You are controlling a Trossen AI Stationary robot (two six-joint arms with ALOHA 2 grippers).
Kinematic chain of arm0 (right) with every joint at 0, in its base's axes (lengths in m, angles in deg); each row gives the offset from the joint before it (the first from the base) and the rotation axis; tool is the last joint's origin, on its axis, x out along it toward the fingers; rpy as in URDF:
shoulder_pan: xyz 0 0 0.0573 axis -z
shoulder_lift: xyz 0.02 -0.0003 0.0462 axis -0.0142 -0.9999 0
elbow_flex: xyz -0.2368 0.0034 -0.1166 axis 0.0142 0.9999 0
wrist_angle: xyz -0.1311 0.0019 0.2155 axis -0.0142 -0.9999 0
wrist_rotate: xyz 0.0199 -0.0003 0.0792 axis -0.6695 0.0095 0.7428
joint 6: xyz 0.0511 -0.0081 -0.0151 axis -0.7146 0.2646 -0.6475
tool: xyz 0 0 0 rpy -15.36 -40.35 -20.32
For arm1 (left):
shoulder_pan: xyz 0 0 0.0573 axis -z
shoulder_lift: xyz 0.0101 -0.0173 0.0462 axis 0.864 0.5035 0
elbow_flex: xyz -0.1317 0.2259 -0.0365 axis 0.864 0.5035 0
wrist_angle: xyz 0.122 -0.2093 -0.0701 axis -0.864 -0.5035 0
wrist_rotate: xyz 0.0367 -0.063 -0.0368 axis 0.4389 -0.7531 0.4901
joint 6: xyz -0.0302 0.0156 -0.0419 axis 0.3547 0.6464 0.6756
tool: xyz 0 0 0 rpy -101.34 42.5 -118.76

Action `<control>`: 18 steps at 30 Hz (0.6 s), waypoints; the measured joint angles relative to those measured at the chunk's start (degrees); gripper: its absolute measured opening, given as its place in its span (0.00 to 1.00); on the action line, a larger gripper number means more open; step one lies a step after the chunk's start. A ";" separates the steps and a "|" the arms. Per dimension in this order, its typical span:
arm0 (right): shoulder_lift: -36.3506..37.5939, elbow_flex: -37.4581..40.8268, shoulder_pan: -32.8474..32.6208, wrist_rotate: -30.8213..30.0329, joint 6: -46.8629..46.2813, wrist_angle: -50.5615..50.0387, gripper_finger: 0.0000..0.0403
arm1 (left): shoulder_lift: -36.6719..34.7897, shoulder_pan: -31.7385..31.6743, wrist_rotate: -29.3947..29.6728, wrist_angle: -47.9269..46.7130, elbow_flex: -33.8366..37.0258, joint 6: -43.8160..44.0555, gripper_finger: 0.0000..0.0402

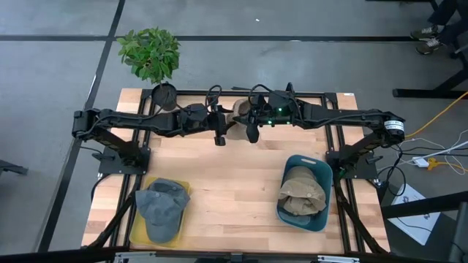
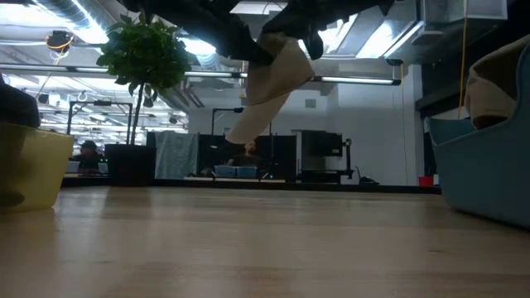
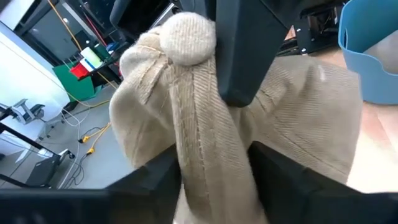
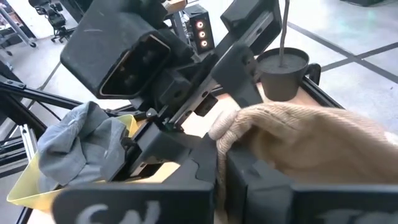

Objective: Pick & Place hat
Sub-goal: Put the brown cap into the blue bin

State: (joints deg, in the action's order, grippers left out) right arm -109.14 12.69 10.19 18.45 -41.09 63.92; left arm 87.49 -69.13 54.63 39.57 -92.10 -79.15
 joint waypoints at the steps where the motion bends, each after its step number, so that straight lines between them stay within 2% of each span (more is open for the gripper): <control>1: 0.00 0.00 0.00 0.00 0.00 0.03 0.02 | 0.00 0.00 0.00 0.00 0.00 0.00 0.41; 8: 0.00 0.00 0.00 2.22 2.70 -1.67 0.06 | 0.00 0.02 -0.21 -0.92 0.00 -0.15 0.06; 14: 0.00 0.00 0.00 3.17 7.52 -4.60 0.13 | 0.00 0.00 -2.10 -7.06 0.00 -0.08 0.02; 18: 0.12 0.00 0.00 8.26 12.41 -7.07 0.22 | -0.04 0.02 -6.11 -12.16 0.00 0.05 0.02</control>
State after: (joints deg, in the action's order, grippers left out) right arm -109.02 12.69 10.19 26.71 -28.68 56.85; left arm 87.44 -69.11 48.52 27.41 -92.10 -79.10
